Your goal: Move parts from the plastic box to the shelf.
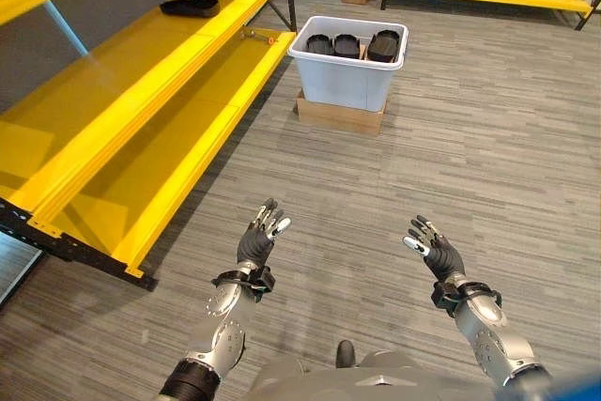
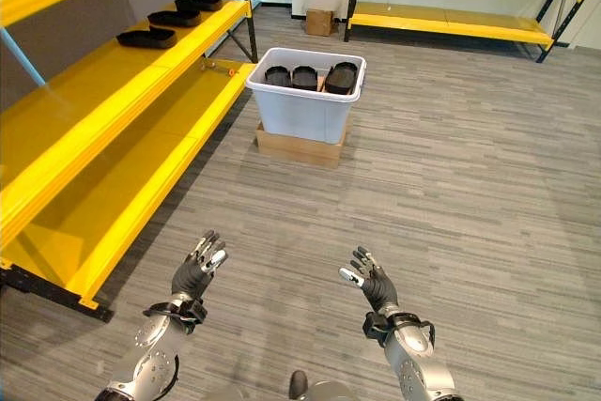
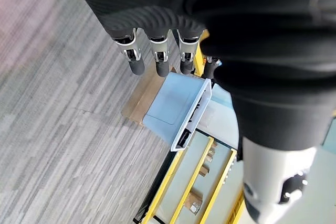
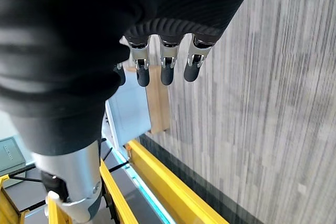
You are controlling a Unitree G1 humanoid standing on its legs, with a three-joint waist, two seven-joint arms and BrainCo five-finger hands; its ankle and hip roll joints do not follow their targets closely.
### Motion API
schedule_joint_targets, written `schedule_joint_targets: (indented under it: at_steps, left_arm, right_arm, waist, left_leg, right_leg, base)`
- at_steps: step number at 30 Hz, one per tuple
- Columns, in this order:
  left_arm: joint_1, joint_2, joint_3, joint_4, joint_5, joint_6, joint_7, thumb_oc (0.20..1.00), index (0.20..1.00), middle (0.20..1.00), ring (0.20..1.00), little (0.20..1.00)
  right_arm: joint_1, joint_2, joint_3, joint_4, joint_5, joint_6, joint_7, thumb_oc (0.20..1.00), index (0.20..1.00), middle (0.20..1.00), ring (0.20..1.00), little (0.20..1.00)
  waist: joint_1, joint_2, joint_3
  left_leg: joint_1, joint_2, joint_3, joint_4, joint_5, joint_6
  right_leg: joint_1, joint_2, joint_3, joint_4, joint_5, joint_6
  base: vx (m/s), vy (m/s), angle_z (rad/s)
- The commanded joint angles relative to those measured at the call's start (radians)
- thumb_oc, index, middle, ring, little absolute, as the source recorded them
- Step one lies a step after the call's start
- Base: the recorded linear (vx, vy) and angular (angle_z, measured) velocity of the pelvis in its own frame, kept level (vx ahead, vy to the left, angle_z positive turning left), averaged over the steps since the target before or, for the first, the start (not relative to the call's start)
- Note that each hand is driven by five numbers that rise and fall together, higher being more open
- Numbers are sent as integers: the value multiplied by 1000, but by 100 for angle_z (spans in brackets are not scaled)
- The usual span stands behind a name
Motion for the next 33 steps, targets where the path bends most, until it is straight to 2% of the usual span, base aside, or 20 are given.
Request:
schedule_joint_targets:
  at_steps: [1, 2, 4, 6, 10, 11, 12, 13, 14, 15, 16, 17, 18, 21, 22, 24, 27, 28, 30, 33]
  left_arm:
    - [6, 18, 36, -78, -23, -53, 2, 1000, 1000, 1000, 1000, 1000]
    - [10, 19, 39, -76, -22, -53, -1, 1000, 1000, 1000, 1000, 1000]
    - [16, 24, 48, -75, 11, -58, -1, 1000, 1000, 1000, 1000, 1000]
    - [13, 27, 55, -72, 22, -59, -4, 1000, 1000, 1000, 1000, 1000]
    - [28, 22, 61, -69, 16, -59, -8, 1000, 1000, 1000, 1000, 1000]
    - [28, 23, 60, -66, 11, -58, -6, 1000, 1000, 1000, 1000, 1000]
    - [29, 25, 66, -79, 6, -57, 3, 1000, 1000, 1000, 1000, 1000]
    - [29, 25, 66, -79, 6, -57, 3, 1000, 1000, 1000, 1000, 1000]
    - [29, 30, 67, -79, 8, -57, 3, 1000, 1000, 1000, 1000, 1000]
    - [30, 42, 62, -94, 12, -54, 8, 1000, 1000, 1000, 1000, 1000]
    - [29, 41, 62, -94, 12, -54, 8, 1000, 1000, 1000, 1000, 1000]
    - [29, 48, 61, -104, 17, -53, 11, 1000, 1000, 1000, 1000, 1000]
    - [24, 58, 58, -109, 26, -49, 13, 1000, 1000, 1000, 1000, 1000]
    - [26, 64, 54, -104, 41, -47, 8, 1000, 1000, 1000, 1000, 1000]
    - [30, 64, 55, -102, 39, -46, 9, 1000, 1000, 1000, 1000, 1000]
    - [31, 63, 55, -93, 26, -44, -1, 1000, 1000, 1000, 1000, 1000]
    - [31, 59, 55, -86, 19, -44, -9, 1000, 1000, 1000, 1000, 1000]
    - [31, 56, 57, -86, 25, -45, -12, 1000, 1000, 1000, 1000, 1000]
    - [28, 52, 54, -85, 36, -44, -18, 1000, 1000, 1000, 1000, 1000]
    - [35, 49, 53, -78, 50, -39, -22, 1000, 1000, 1000, 1000, 1000]
  right_arm:
    - [-3, -2, -22, -52, -14, -59, -16, 1000, 1000, 1000, 1000, 1000]
    - [-2, 2, -24, -46, -21, -60, -20, 1000, 1000, 1000, 1000, 1000]
    - [-9, 7, -25, -39, -37, -65, -20, 1000, 1000, 1000, 1000, 1000]
    - [-16, 7, -24, -41, -42, -64, -14, 1000, 1000, 1000, 1000, 1000]
    - [-5, 21, -7, -45, -59, -44, 10, 1000, 1000, 1000, 1000, 1000]
    - [-5, 28, -2, -46, -57, -41, 12, 1000, 1000, 1000, 1000, 1000]
    - [-7, 45, 1, -54, -49, -37, 18, 1000, 1000, 1000, 1000, 1000]
    - [-8, 45, 1, -54, -49, -37, 18, 1000, 1000, 1000, 1000, 1000]
    - [-7, 49, 5, -58, -47, -33, 25, 1000, 1000, 1000, 1000, 1000]
    - [-9, 56, 15, -56, -54, -30, 35, 1000, 1000, 1000, 1000, 1000]
    - [-10, 56, 15, -56, -54, -30, 35, 1000, 1000, 1000, 1000, 1000]
    - [-11, 61, 13, -63, -58, -32, 34, 1000, 1000, 1000, 1000, 1000]
    - [-10, 65, 17, -76, -61, -31, 41, 1000, 1000, 1000, 1000, 1000]
    - [-7, 70, 20, -76, -60, -30, 49, 1000, 1000, 1000, 1000, 1000]
    - [-2, 68, 23, -80, -55, -29, 49, 1000, 1000, 1000, 1000, 1000]
    - [0, 68, 26, -74, -45, -28, 44, 1000, 1000, 1000, 1000, 1000]
    - [-7, 63, 28, -74, -35, -26, 44, 1000, 1000, 1000, 1000, 1000]
    - [-13, 64, 38, -73, -39, -23, 49, 1000, 1000, 1000, 1000, 1000]
    - [-18, 60, 43, -70, -48, -20, 45, 1000, 1000, 1000, 1000, 1000]
    - [-2, 50, 41, -87, -56, -14, 44, 1000, 1000, 1000, 1000, 1000]
  waist:
    - [25, -7, 43]
    - [31, -9, 39]
    - [60, 13, 38]
    - [68, 21, 37]
    - [79, 31, -1]
    - [80, 26, -9]
    - [90, 12, -25]
    - [90, 14, -28]
    - [91, 11, -29]
    - [88, 5, -21]
    - [88, 7, -24]
    - [83, 9, -13]
    - [62, 39, 5]
    - [45, 64, 21]
    - [33, 68, 31]
    - [20, 68, 44]
    - [14, 66, 47]
    - [9, 53, 45]
    - [4, 44, 42]
    - [2, 35, 30]
  left_leg:
    - [53, 0, 61, -405, 129, 54]
    - [50, 7, 55, -540, 127, 61]
    - [48, 31, -25, -923, 252, 41]
    - [47, 32, -25, -973, 295, 26]
    - [87, 28, -28, -949, 307, 50]
    - [87, 17, -16, -923, 296, 54]
    - [88, -19, -6, -862, 239, 86]
    - [85, -17, -6, -862, 240, 86]
    - [96, -29, 0, -848, 223, 98]
    - [127, -57, 3, -827, 180, 130]
    - [124, -55, 2, -828, 182, 130]
    - [153, -76, 6, -825, 163, 149]
    - [215, -70, -1, -850, 148, 166]
    - [269, -63, -13, -882, 136, 176]
    - [299, -69, -21, -892, 132, 175]
    - [353, -82, -27, -898, 95, 163]
    - [390, -82, -31, -910, 76, 147]
    - [420, -94, -35, -921, 58, 136]
    - [453, -94, -38, -922, 27, 126]
    - [493, -91, -53, -902, -1, 113]
  right_leg:
    - [23, -60, 17, -67, 48, 165]
    - [36, -58, 25, -73, 43, 171]
    - [112, -25, 57, -108, 18, 181]
    - [147, -22, 75, -111, -5, 190]
    - [187, -46, 95, -64, -62, 203]
    - [193, -64, 88, -40, -70, 209]
    - [184, -109, 91, 59, -60, 243]
    - [180, -107, 91, 59, -58, 243]
    - [156, -123, 94, 144, -22, 258]
    - [73, -145, 108, 345, 107, 290]
    - [69, -143, 108, 344, 109, 289]
    - [27, -162, 104, 460, 213, 309]
    - [-67, -153, 88, 618, 261, 311]
    - [-162, -131, 71, 663, 200, 294]
    - [-193, -136, 58, 644, 168, 286]
    - [-245, -148, -32, 363, 90, 263]
    - [-243, -160, -74, 148, 121, 271]
    - [-247, -150, -81, -51, 178, 290]
    - [-261, -151, -95, -139, 227, 308]
    - [-235, -146, -90, -135, 228, 299]
  base:
    - [272, 47, -17]
    - [380, 79, -30]
    - [468, 98, -18]
    - [396, 108, -30]
    - [431, 196, -55]
    - [425, 235, -50]
    - [421, 235, -32]
    - [416, 243, -17]
    - [295, 209, -29]
    - [295, 209, -19]
    - [295, 235, -18]
    - [280, 252, 5]
    - [281, 250, -1]
    - [259, 157, 27]
    - [408, 106, 20]
    - [453, -8, 4]
    - [295, -74, 17]
    - [480, -149, 13]
    - [465, -141, 10]
    - [346, -118, 37]
